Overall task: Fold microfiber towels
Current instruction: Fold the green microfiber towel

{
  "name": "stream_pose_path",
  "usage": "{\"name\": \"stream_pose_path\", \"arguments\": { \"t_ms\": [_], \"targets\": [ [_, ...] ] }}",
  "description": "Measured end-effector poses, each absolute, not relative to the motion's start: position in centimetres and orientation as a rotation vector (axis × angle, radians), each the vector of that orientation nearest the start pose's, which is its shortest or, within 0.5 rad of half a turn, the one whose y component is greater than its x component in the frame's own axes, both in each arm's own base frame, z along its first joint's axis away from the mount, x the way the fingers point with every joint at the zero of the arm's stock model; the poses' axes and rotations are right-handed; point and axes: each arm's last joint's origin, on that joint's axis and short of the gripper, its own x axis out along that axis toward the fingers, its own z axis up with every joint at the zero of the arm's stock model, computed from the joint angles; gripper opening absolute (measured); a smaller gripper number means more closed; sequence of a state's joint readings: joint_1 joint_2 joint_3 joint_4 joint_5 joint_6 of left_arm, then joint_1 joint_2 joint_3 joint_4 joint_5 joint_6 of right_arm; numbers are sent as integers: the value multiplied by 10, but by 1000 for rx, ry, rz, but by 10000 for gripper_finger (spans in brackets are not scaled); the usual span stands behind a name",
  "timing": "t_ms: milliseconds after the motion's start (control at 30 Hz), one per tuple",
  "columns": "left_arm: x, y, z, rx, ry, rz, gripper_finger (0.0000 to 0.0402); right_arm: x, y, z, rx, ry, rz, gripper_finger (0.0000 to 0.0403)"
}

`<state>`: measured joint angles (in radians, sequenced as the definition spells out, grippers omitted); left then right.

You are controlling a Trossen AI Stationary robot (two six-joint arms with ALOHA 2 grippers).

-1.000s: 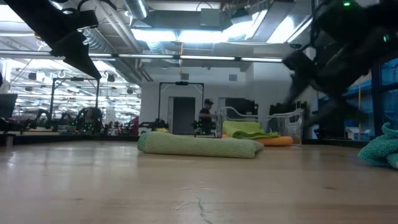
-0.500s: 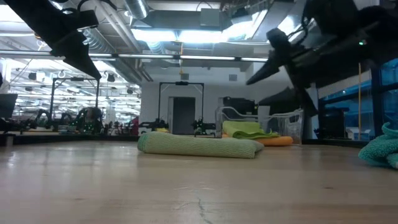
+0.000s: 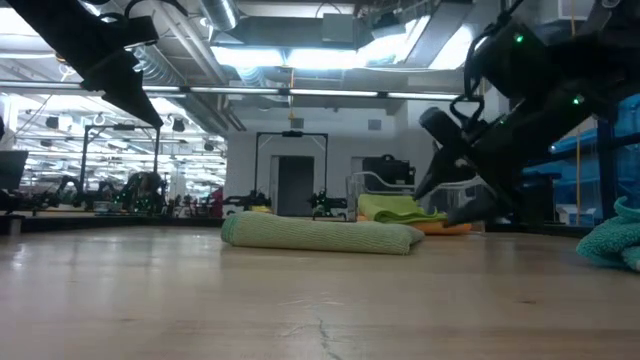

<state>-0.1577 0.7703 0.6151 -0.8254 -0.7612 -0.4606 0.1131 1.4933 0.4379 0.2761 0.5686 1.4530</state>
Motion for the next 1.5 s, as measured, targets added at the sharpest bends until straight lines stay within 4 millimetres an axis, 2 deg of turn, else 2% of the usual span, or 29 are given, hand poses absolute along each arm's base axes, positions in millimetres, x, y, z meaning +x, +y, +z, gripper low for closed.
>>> {"name": "stream_pose_path", "arguments": {
  "t_ms": [600,667,767,833,1033,1100,1200,1367,1433,1500],
  "targets": [
    [132,0,236,41,721,766,118,236,12,114,1081,326,-875,260],
    [133,0,236,-12,696,780,118,236,11,113,1060,337,-872,260],
    [137,-1,238,-197,602,812,118,236,12,113,1030,353,-861,260],
    [140,-2,240,-241,548,816,118,236,12,113,1022,356,-858,260],
    [143,1,247,-60,487,892,118,236,12,113,1013,362,-855,260],
    [143,1,247,-92,456,910,118,236,12,113,1001,367,-851,260],
    [157,0,259,-188,336,829,118,236,12,113,985,374,-846,260],
    [204,-7,278,-146,179,286,117,236,12,113,986,374,-845,260],
    [223,-6,274,-99,184,217,115,236,12,113,988,373,-845,260],
    [241,0,264,-82,268,248,112,237,12,114,990,371,-843,260]
  ]
}}
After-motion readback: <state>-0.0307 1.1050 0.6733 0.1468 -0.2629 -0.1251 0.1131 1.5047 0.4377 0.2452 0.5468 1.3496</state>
